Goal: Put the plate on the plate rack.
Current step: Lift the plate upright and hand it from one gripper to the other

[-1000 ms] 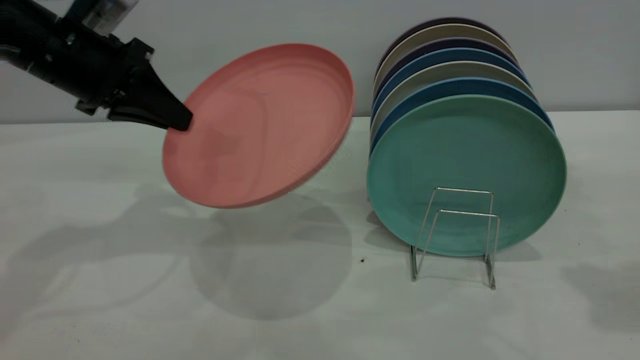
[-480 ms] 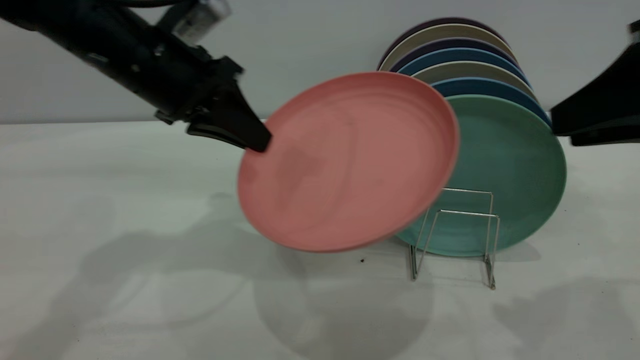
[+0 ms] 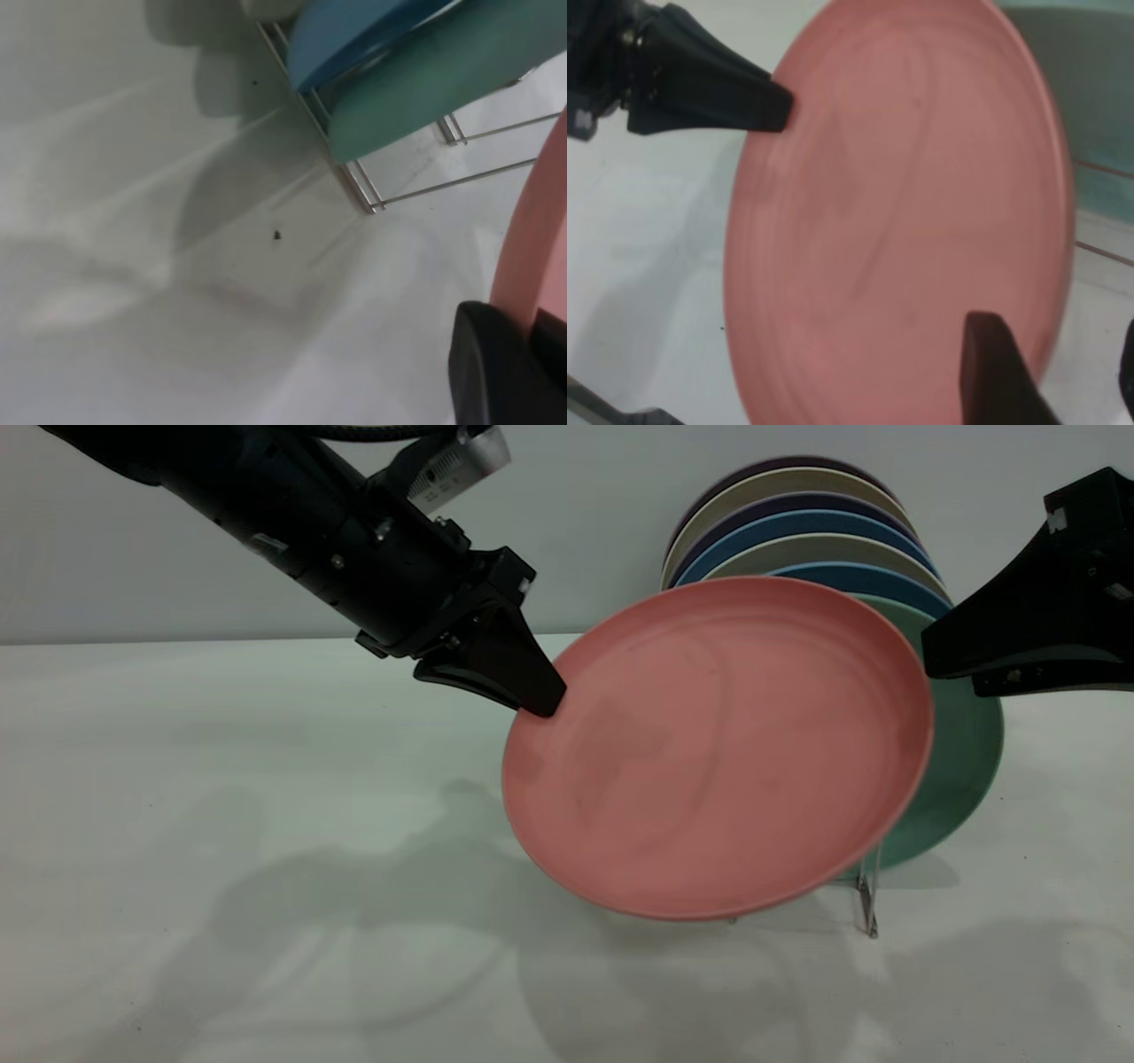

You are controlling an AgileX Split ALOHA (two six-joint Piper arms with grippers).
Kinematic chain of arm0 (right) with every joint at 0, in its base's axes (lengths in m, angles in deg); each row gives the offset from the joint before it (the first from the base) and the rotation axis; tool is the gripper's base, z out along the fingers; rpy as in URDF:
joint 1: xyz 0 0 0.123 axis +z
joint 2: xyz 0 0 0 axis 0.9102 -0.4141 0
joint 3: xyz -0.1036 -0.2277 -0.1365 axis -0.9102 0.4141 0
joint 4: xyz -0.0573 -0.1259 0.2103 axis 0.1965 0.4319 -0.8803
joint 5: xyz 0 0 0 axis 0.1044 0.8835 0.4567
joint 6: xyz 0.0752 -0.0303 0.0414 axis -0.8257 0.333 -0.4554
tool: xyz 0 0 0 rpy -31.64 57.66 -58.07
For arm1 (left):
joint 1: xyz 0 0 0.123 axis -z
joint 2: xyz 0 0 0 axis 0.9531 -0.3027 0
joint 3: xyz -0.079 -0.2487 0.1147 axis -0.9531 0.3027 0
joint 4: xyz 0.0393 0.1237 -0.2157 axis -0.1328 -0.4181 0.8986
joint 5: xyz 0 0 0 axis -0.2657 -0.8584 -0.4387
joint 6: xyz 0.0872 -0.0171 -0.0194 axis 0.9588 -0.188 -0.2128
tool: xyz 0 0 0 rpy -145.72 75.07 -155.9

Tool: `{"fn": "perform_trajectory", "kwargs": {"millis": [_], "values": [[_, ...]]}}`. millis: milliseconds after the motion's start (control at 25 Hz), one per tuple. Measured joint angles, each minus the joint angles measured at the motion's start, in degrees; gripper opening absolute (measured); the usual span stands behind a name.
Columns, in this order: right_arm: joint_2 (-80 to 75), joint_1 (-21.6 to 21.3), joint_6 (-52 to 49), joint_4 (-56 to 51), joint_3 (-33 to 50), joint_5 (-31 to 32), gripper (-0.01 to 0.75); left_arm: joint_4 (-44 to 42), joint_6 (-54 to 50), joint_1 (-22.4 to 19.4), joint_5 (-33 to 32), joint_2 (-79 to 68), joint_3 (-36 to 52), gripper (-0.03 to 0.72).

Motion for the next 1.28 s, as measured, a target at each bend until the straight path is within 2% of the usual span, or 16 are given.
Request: {"fn": "perform_trajectory", "kwargs": {"millis": [120,440,680,800,920,960,1160,1280], "values": [[-0.70,0.00,-0.15,-0.25,0.00,0.05,0.393,0.00,-0.16,0.84,0.19,0.00,0.00,0.012],[-6.48,0.00,0.59,-1.16,0.00,2.10,0.400,0.00,-0.36,2.82,0.70,0.00,0.00,0.012],[-9.41,0.00,4.04,-4.33,0.00,4.85,0.397,0.35,-0.36,6.12,1.92,0.00,0.00,0.012],[-9.76,0.00,4.57,-4.28,0.00,5.35,0.336,0.35,-0.36,7.49,2.67,0.00,0.00,0.012],[-9.84,0.00,4.57,-3.56,0.00,5.15,0.150,0.35,-0.36,7.77,2.61,0.00,0.00,0.012],[-9.84,0.00,4.57,-3.17,0.00,4.61,0.117,0.35,-0.36,7.77,2.56,0.00,0.00,0.012],[-9.84,0.00,4.57,-1.49,0.00,4.22,0.119,0.10,-0.36,7.77,1.96,0.00,0.06,0.015],[-9.84,0.00,4.57,-0.13,0.00,3.97,0.119,-0.54,-0.36,7.72,1.15,0.69,0.11,0.047]]}}
